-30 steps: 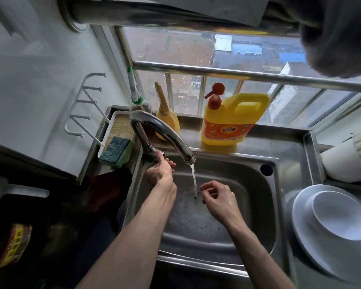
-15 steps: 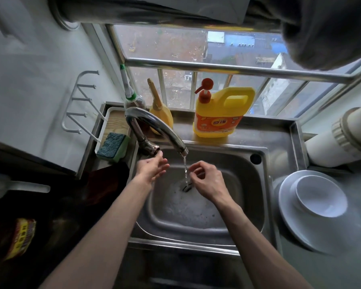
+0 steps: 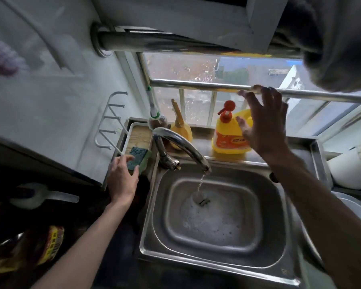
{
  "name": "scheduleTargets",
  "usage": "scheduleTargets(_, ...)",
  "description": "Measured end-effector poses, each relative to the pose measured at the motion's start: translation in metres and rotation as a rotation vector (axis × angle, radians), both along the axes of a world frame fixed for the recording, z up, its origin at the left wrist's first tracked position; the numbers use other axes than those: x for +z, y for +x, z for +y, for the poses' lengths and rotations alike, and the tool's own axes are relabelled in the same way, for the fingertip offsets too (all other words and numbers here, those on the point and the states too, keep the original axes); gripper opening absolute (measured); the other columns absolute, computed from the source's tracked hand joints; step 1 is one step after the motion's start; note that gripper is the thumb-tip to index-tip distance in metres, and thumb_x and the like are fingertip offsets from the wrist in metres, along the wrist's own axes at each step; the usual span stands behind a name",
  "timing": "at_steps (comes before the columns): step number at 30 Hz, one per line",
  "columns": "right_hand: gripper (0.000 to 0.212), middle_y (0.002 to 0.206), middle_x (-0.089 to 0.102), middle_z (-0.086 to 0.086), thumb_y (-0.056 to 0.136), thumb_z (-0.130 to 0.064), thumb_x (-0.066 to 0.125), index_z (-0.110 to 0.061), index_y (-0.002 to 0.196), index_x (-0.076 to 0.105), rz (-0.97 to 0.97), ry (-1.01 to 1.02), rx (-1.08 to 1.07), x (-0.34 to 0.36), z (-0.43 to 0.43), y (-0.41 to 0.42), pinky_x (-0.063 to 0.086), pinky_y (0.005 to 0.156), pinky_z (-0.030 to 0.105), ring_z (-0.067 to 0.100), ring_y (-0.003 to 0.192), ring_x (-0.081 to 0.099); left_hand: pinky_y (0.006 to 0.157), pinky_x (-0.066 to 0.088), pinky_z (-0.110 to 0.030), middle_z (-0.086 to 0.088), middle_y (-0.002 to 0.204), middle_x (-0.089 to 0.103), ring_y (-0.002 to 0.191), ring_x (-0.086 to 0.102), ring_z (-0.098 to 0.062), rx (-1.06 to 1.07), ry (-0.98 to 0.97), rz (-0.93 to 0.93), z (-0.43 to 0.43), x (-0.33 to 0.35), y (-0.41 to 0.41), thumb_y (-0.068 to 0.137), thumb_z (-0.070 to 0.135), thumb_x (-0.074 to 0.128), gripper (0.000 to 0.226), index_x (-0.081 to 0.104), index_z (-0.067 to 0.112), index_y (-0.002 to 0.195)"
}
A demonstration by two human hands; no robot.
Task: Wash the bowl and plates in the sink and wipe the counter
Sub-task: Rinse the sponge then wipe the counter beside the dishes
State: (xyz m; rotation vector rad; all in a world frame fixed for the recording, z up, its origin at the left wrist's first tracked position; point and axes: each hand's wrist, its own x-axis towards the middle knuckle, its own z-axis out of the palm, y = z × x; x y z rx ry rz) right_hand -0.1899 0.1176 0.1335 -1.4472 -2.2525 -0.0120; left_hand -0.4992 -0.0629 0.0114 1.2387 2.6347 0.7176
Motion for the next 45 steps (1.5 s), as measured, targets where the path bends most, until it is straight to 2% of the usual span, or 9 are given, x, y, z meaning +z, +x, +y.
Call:
scheduleTargets(2,0.053,0.144,0.055,0.018,0.096,-0.026,0.071,-0.017,0.147,0.055,-0.126,-0.16,0.007,0.001,0.016,-0.001,0.028,0.108,0.05,0.039,0.137,0.045,0.09,0.05,-0.044,-0.012,0.123,0.062,0.116,0.058,-0.033,0.023,-0.113,-0.008,0.002,-0.006,-0.016,0.09,0.026,0.077,0.04,0.06,0.016,0.125)
scheduleTargets(6,0.031,0.129,0.068,0.016,0.1,-0.026,0.066,-0.014,0.129,0.07,-0.142,-0.281,0.029,0.001,0.024,-0.004,0.03,0.102,0.049,0.039,0.118,0.062,0.098,0.047,-0.045,-0.018,0.13,0.062,0.122,0.056,-0.037,0.002,-0.32,-0.054,0.009,-0.018,-0.034,0.089,0.052,0.072,0.071,0.051,0.013,0.145)
scheduleTargets(11,0.05,0.129,0.064,0.022,0.093,-0.043,0.073,-0.014,0.132,0.062,-0.125,-0.348,-0.112,0.002,0.028,0.0,0.029,0.105,0.053,0.042,0.121,0.058,0.094,0.047,-0.042,-0.016,0.117,0.066,0.11,0.057,-0.035,-0.11,-0.295,0.078,0.011,-0.02,-0.04,0.078,0.06,0.08,0.088,0.049,0.014,0.147)
scheduleTargets(16,0.051,0.125,0.063,0.022,0.091,-0.044,0.075,-0.011,0.126,0.061,-0.147,-0.415,-0.119,-0.001,0.027,-0.003,0.034,0.103,0.06,0.044,0.122,0.052,0.078,0.053,-0.04,-0.015,0.106,0.073,0.096,0.068,-0.037,0.025,-0.188,-0.032,0.02,-0.009,-0.039,0.078,0.048,0.079,0.067,0.058,0.019,0.136)
scheduleTargets(19,0.049,0.123,0.063,0.022,0.091,-0.041,0.075,-0.008,0.124,0.061,-0.1,-0.417,-0.131,-0.002,0.027,-0.008,0.034,0.102,0.061,0.043,0.12,0.052,0.071,0.051,-0.041,-0.016,0.101,0.072,0.092,0.068,-0.038,0.074,-0.204,0.025,0.022,-0.006,-0.036,0.081,0.051,0.076,0.058,0.056,0.024,0.129)
scheduleTargets(23,0.044,0.123,0.065,0.022,0.091,-0.033,0.078,-0.006,0.123,0.063,-0.033,-0.426,-0.1,-0.005,0.029,-0.01,0.034,0.103,0.056,0.041,0.12,0.052,0.082,0.049,-0.041,-0.016,0.114,0.064,0.107,0.059,-0.033,-0.013,-0.407,0.121,0.024,-0.01,-0.032,0.089,0.056,0.069,0.056,0.054,0.026,0.135)
scheduleTargets(35,0.041,0.137,0.063,0.016,0.098,-0.022,0.071,-0.015,0.137,0.063,0.045,-0.472,0.045,-0.001,0.049,-0.041,0.027,0.107,0.049,0.037,0.134,0.046,0.079,0.052,-0.042,-0.015,0.106,0.061,0.098,0.063,-0.036,-0.083,-0.402,0.064,0.021,-0.014,-0.049,0.082,0.063,0.07,0.063,0.054,0.027,0.133)
scheduleTargets(41,0.034,0.134,0.062,0.016,0.099,-0.021,0.07,-0.019,0.132,0.065,0.059,-0.578,0.019,0.005,0.058,-0.04,0.031,0.108,0.05,0.038,0.13,0.049,0.089,0.051,-0.048,-0.019,0.122,0.056,0.109,0.06,-0.04,-0.075,-0.371,0.052,0.016,-0.017,-0.047,0.075,0.065,0.077,0.088,0.046,0.016,0.141)
scheduleTargets(45,0.034,0.133,0.061,0.018,0.099,-0.02,0.069,-0.016,0.133,0.065,0.081,-0.569,0.026,0.001,0.054,-0.038,0.033,0.109,0.054,0.039,0.13,0.048,0.087,0.052,-0.047,-0.014,0.121,0.054,0.111,0.058,-0.035,-0.134,-0.374,0.091,0.014,-0.016,-0.044,0.076,0.056,0.083,0.078,0.051,0.019,0.137)
